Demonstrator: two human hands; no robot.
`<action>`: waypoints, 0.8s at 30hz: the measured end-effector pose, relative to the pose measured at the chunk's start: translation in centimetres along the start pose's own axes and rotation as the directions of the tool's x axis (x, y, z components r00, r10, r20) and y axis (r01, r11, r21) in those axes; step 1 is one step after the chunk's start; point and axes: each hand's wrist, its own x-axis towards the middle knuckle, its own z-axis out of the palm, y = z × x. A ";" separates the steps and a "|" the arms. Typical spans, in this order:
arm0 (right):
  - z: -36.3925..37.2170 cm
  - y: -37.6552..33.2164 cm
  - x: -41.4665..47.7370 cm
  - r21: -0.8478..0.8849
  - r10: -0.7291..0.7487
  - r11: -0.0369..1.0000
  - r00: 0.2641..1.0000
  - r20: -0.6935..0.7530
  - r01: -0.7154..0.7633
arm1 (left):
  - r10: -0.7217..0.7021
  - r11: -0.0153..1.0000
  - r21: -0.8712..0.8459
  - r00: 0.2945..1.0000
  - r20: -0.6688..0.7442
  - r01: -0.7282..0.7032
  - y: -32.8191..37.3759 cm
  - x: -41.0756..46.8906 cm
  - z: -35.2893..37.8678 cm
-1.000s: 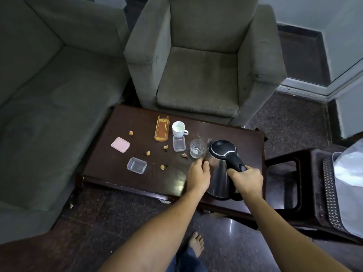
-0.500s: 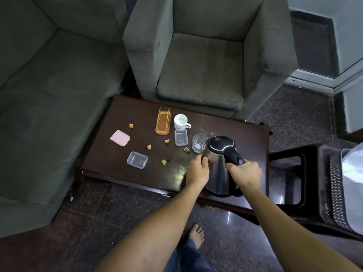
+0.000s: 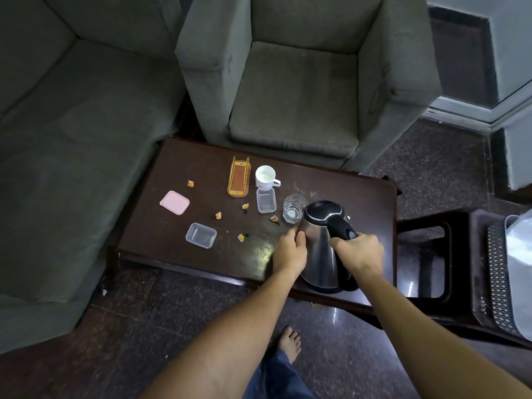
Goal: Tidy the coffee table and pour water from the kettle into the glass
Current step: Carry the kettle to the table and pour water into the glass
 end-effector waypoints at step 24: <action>-0.1 -1.5 0.8 -0.082 0.026 0.996 1.000 0.013 -0.024 | -0.029 0.999 -0.017 0.999 0.023 0.029 0.0 0.5 0.2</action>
